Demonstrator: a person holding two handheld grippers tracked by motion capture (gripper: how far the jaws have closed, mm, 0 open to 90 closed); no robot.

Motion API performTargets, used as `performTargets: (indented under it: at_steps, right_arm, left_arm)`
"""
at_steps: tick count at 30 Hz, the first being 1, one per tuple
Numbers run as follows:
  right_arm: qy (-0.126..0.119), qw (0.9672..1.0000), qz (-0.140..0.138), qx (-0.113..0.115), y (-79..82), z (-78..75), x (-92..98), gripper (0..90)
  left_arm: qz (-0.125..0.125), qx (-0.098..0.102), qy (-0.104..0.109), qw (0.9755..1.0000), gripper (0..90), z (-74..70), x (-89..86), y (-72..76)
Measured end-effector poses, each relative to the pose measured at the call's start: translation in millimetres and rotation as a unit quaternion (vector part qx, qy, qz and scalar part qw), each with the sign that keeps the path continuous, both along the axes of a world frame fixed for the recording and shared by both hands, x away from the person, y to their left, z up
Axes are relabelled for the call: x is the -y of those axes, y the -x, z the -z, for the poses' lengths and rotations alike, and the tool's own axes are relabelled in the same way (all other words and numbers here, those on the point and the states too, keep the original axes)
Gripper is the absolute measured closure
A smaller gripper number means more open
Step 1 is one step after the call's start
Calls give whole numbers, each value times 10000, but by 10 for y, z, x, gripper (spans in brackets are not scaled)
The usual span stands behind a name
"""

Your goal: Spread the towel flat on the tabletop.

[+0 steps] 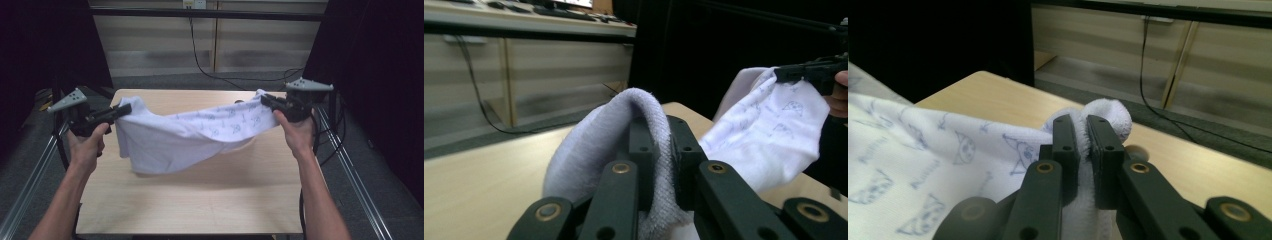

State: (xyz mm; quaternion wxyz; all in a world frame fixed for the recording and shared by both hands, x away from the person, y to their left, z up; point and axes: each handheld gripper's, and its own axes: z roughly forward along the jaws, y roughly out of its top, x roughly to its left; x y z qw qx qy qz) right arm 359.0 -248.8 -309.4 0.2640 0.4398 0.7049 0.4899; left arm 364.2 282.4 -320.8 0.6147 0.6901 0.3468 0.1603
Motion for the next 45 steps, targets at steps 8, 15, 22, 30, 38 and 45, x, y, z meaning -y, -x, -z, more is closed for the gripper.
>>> performTargets:
  at_steps: [8, 15, 22, 30, 38, 45]
  right_arm:
    - [-221, 9986, 214, 422, -382, -380, 15, 838]
    - [83, 9999, -80, -75, -113, 299, -15, 836]
    - [156, 9960, -157, -865, 277, 1174, 101, 828]
    - [63, 9930, -250, -1151, 755, 1457, 259, 633]
    - [62, 9916, -45, -1293, 1159, 1571, 438, 608]
    - [281, 9847, -475, -1651, 1288, 1838, 224, 629]
  left_arm:
    - [-268, 220, 3, 9994, 836, -155, 8, -53]
    - [22, -186, -182, 9997, 834, 424, 43, 241]
    - [406, -811, -329, 9953, 829, 1080, 162, 635]
    - [823, -1396, -694, 9843, 761, 1421, 233, 957]
    - [650, -1328, -510, 9877, 574, 1351, 79, 985]
    - [703, -1083, -860, 9879, 559, 1316, 263, 541]
